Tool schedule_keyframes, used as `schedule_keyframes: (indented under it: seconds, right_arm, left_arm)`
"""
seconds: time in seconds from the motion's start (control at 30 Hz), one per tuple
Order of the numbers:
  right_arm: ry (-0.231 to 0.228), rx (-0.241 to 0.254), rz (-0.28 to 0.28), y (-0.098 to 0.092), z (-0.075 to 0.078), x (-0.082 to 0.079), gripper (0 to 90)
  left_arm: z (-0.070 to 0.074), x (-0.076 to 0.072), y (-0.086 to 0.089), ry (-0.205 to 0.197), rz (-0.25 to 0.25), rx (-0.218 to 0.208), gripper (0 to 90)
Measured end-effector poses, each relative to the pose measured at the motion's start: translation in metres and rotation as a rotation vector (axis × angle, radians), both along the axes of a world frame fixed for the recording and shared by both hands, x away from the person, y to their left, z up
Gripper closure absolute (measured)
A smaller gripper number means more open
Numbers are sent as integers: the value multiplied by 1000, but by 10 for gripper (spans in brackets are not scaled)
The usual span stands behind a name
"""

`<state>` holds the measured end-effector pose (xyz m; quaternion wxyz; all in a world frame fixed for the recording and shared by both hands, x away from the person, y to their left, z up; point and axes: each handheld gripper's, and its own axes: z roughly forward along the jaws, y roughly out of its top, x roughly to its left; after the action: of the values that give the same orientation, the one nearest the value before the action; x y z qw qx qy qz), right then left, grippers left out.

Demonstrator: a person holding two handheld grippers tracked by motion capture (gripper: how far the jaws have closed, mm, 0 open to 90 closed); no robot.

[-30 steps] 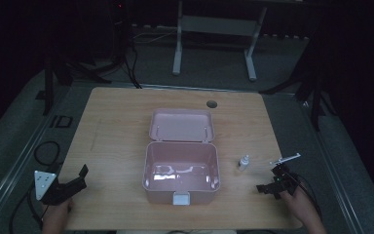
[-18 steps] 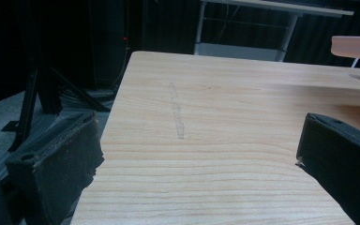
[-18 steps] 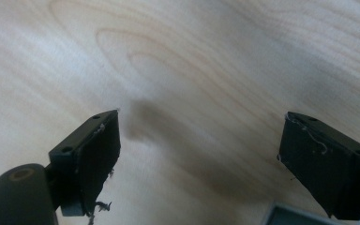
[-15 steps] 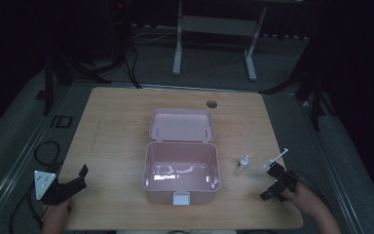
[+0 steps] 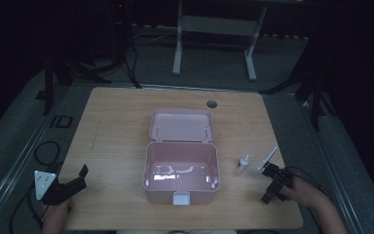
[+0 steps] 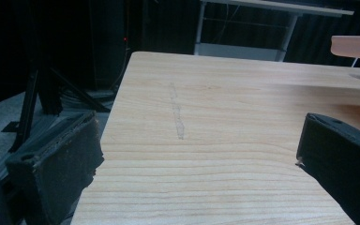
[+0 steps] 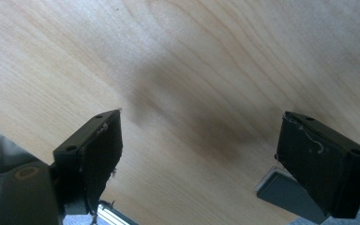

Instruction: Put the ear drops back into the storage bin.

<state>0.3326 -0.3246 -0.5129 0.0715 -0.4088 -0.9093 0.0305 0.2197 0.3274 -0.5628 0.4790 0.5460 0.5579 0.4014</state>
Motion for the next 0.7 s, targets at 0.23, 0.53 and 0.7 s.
schedule_keyframes:
  seconds: [0.23,0.53,0.7]
  right_arm:
    - [0,4,5,4,2,11,136]
    - [13,19,31,10,4,22,118]
    - [-9,21,42,14,8,28,118]
  left_arm:
    - [0,0,0,0,0,-1,5]
    - [0,0,0,0,-1,-1,5]
    - [0,0,0,2,-2,-1,5]
